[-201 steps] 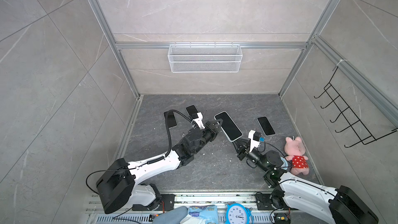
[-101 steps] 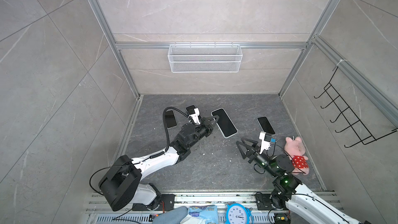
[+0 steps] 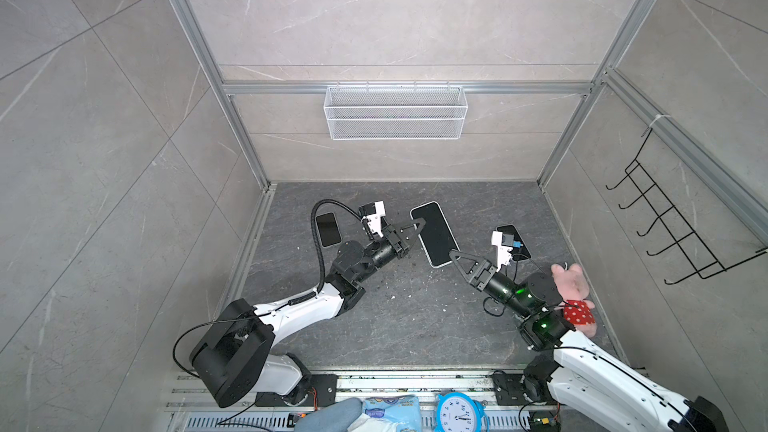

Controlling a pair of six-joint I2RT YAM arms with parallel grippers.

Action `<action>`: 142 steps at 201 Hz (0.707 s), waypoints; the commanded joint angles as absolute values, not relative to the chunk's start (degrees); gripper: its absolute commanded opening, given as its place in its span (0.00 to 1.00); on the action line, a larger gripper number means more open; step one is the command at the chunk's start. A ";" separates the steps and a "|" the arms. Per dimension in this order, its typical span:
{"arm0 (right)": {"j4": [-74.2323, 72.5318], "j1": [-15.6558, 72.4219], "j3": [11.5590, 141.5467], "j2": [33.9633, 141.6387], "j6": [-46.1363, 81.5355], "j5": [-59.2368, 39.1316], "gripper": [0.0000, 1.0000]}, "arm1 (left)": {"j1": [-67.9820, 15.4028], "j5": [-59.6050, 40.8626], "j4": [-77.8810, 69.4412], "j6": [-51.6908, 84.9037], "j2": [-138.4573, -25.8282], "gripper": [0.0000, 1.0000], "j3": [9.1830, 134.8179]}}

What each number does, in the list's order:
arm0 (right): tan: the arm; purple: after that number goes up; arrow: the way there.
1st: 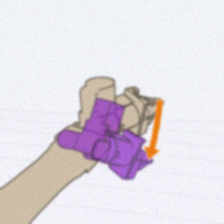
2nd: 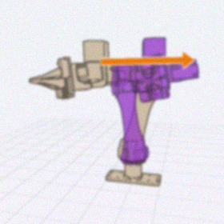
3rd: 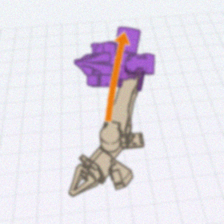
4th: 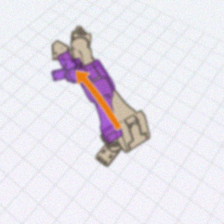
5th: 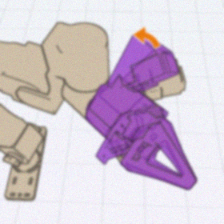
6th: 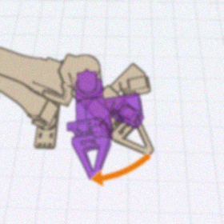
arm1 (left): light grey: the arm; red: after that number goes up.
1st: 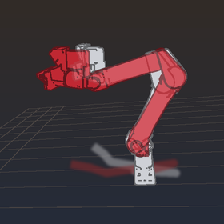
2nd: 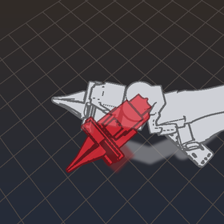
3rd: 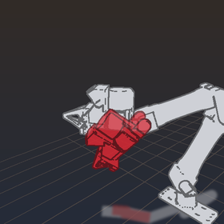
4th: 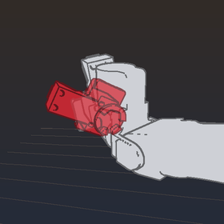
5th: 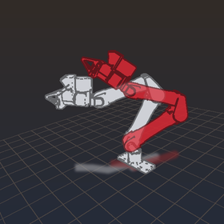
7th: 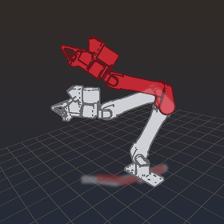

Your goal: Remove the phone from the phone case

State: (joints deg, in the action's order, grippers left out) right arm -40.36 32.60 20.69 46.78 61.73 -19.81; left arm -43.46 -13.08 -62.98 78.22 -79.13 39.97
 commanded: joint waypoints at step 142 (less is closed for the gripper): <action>-70.37 32.00 22.65 55.48 74.21 -22.76 0.17 | -43.42 -8.00 -78.20 80.80 -79.90 0.00 39.15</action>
State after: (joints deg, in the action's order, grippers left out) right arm -59.99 32.38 20.47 54.02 72.44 -22.33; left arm -43.62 -11.44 -70.39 78.61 -78.70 37.39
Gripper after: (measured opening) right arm 0.167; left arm 0.121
